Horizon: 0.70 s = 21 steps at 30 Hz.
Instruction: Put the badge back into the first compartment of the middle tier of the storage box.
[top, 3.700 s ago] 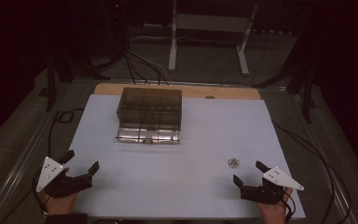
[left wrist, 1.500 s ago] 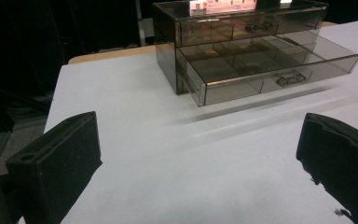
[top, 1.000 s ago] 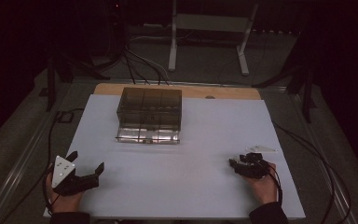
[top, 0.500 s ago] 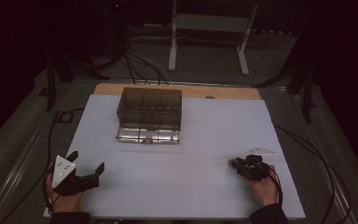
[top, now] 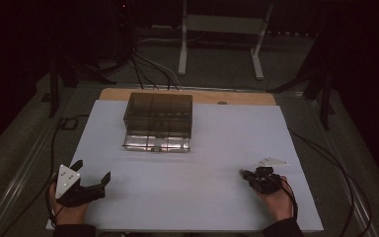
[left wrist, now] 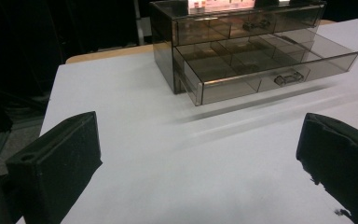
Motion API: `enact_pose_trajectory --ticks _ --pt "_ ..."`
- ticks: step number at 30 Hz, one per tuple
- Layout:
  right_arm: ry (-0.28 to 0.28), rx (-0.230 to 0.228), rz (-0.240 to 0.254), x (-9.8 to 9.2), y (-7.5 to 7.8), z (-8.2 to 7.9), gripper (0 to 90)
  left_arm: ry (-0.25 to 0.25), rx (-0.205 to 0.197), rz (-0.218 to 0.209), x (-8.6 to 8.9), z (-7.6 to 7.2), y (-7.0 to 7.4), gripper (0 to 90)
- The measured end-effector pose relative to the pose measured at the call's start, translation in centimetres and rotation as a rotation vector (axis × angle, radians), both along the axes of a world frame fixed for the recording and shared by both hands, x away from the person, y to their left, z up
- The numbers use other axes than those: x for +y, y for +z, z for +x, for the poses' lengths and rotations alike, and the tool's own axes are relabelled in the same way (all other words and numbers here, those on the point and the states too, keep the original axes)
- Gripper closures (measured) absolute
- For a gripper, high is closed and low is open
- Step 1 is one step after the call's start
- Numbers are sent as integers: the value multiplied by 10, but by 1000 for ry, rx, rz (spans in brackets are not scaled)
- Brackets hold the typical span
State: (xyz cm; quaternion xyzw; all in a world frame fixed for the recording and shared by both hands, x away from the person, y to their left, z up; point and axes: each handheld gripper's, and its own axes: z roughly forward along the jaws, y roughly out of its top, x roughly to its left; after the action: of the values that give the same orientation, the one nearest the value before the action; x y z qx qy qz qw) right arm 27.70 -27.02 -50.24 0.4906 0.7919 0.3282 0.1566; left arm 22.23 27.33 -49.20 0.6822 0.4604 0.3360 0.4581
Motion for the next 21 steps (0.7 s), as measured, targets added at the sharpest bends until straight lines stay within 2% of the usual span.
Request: enact_pose_trajectory --ticks 8,21 --pt "5 13 7 -1 1 1 877 0 2 3 0 0 0 5" --pt "12 -16 34 4 9 -2 877 1 1 4 -1 0 -1 6"
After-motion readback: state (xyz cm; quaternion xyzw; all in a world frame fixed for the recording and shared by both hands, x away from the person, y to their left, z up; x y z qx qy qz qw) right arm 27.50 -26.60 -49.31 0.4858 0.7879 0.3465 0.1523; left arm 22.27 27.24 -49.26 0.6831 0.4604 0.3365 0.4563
